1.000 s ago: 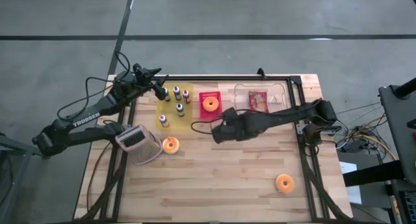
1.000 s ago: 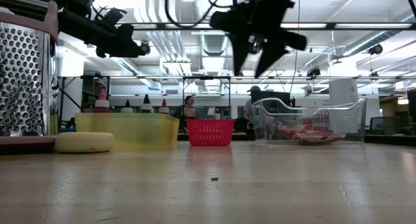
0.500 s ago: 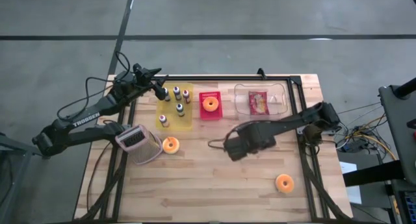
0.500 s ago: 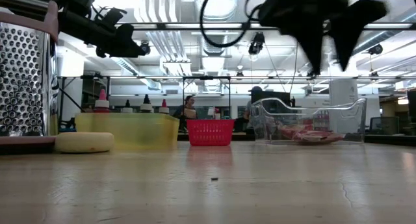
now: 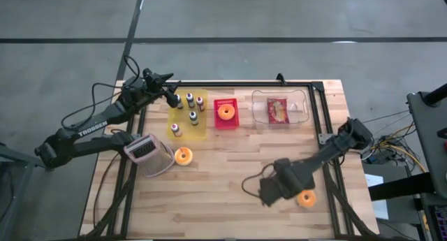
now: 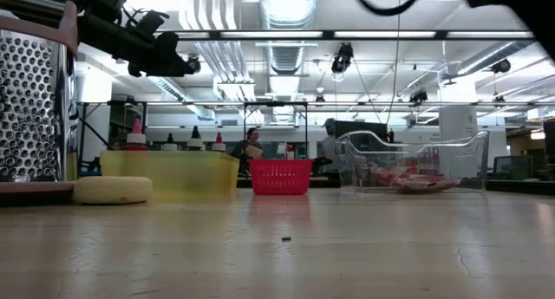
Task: Pick & Place Food Item
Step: Put the right orange donut into the red bin
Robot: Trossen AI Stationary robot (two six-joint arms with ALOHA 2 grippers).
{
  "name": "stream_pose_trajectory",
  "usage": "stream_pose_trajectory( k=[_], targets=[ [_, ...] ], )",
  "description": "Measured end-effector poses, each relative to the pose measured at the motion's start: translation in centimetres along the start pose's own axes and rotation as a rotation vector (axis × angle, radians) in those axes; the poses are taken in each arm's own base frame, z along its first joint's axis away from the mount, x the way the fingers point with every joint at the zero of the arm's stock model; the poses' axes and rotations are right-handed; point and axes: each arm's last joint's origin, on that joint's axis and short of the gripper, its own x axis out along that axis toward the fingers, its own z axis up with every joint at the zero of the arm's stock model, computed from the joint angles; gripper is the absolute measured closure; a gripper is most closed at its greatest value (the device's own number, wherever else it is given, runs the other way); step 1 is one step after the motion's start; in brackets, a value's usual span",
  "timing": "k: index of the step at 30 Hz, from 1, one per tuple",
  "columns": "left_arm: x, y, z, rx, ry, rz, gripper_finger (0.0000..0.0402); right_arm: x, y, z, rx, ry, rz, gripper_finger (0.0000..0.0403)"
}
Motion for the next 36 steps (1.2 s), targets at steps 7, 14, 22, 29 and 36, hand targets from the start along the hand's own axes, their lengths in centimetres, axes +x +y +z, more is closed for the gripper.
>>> stream_pose_trajectory(
  k=[7,14,22,29,36],
  targets=[
    [0.0,0.0,0.0,0.0,0.0,0.0,0.0179,1.9,-1.4,-3.8,0.032,-0.015,-0.059,0.017],
    [0.0,0.0,0.0,0.0,0.0,0.0,0.0179,4.1,-2.4,-5.3,0.042,0.022,-0.135,0.017],
    [0.0,0.0,0.0,0.0,0.0,0.0,0.0179,6.8,-3.4,-5.7,0.025,0.017,-0.138,0.0177],
    [0.0,0.0,0.0,0.0,0.0,0.0,0.0179,8.9,-3.9,-6.0,0.017,0.029,-0.123,0.0188],
    [0.0,0.0,0.0,0.0,0.0,0.0,0.0179,9.7,-4.1,-5.6,0.021,0.019,-0.136,0.0188]
  ],
)
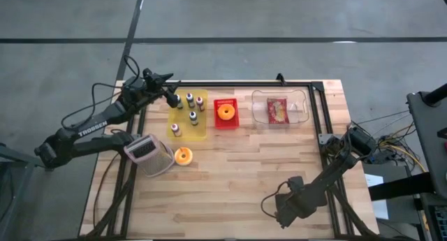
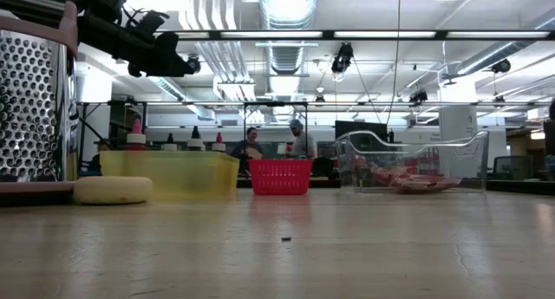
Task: Pick & Place Food Item
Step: Put the right orange donut into the red bin
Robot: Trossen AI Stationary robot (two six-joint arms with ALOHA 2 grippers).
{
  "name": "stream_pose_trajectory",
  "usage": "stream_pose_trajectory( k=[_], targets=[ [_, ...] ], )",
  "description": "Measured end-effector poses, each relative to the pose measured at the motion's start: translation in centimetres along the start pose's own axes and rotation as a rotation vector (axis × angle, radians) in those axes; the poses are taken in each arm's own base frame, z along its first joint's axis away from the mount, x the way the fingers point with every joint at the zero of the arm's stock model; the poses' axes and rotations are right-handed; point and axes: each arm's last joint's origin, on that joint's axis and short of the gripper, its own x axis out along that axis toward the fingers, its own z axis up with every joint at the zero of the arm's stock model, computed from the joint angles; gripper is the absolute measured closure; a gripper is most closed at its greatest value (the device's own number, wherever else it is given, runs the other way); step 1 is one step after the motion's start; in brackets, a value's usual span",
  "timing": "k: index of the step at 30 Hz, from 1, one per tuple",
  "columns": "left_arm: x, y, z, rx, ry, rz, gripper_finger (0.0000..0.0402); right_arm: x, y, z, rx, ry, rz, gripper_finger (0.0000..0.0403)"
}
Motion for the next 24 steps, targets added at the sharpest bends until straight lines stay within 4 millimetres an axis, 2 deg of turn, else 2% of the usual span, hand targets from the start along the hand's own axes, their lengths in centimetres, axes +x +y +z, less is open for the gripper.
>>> stream_pose_trajectory(
  k=[12,24],
  targets=[
    [0.0,0.0,0.0,0.0,0.0,0.0,0.0179,2.1,0.1,0.4,-0.009,0.024,0.027,0.0188],
    [0.0,0.0,0.0,0.0,0.0,0.0,0.0179,2.1,0.1,0.4,-0.01,0.025,0.026,0.0201]
  ],
)
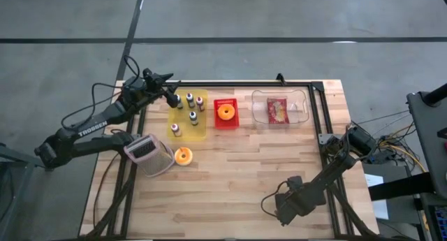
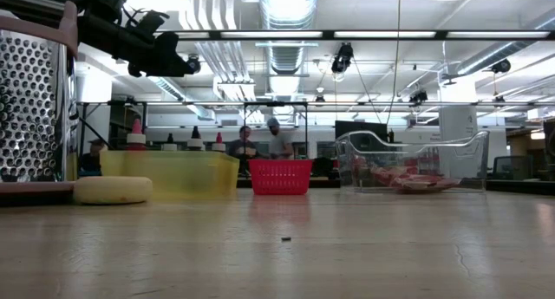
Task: Pick & Place Food Item
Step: Put the right orange donut into the red bin
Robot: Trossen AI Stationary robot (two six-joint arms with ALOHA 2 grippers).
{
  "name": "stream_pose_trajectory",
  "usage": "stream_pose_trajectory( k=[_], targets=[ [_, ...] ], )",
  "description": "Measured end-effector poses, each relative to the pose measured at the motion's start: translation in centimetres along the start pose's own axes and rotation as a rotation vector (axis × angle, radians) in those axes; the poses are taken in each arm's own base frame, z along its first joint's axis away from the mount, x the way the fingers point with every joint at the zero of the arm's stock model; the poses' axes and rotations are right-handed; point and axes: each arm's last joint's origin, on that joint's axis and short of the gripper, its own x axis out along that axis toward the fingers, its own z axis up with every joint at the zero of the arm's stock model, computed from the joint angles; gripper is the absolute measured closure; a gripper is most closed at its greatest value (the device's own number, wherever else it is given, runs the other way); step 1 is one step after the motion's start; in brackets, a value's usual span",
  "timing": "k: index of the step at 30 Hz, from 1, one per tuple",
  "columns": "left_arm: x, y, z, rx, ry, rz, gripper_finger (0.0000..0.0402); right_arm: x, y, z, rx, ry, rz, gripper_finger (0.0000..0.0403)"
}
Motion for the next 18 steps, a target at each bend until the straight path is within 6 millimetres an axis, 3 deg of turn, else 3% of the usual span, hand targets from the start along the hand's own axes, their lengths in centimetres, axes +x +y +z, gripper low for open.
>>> stream_pose_trajectory(
  k=[10,18],
  targets=[
    [-0.01,0.0,0.01,0.0,0.0,0.0,0.0179,0.03,0.0,0.03,-0.001,-0.005,0.002,0.0257],
    [0.0,0.0,0.0,0.0,0.0,0.0,0.0179,0.03,0.04,0.07,-0.009,-0.02,0.015,0.0268]
  ],
)
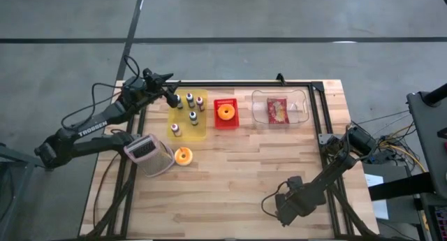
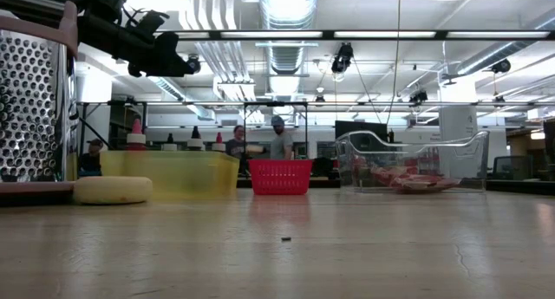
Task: Pick & Place Food Item
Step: Put the right orange donut into the red bin
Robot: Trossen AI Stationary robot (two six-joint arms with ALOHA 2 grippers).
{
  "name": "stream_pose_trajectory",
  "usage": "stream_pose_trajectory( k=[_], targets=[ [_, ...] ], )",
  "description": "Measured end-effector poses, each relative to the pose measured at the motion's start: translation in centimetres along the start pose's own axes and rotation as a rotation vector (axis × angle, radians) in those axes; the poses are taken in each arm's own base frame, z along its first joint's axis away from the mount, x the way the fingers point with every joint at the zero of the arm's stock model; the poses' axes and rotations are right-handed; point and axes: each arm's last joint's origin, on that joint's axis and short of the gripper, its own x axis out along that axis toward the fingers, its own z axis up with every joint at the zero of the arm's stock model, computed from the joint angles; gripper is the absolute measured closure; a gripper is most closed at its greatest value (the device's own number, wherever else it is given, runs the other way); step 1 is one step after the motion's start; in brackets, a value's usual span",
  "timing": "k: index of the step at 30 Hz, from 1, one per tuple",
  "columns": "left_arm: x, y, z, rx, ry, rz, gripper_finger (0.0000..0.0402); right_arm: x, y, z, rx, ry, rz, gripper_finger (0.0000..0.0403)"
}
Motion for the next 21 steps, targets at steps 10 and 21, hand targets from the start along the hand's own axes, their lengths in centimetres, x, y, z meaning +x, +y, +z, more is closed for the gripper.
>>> stream_pose_trajectory(
  k=[10,21],
  targets=[
    [0.0,0.0,0.0,0.0,0.0,0.0,0.0179,-2.7,-0.1,0.0,-0.013,-0.014,0.087,0.0268],
    [0.0,0.0,0.0,0.0,0.0,0.0,0.0179,-8.1,-0.4,0.5,-0.042,-0.25,0.154,0.0259]
  ],
)
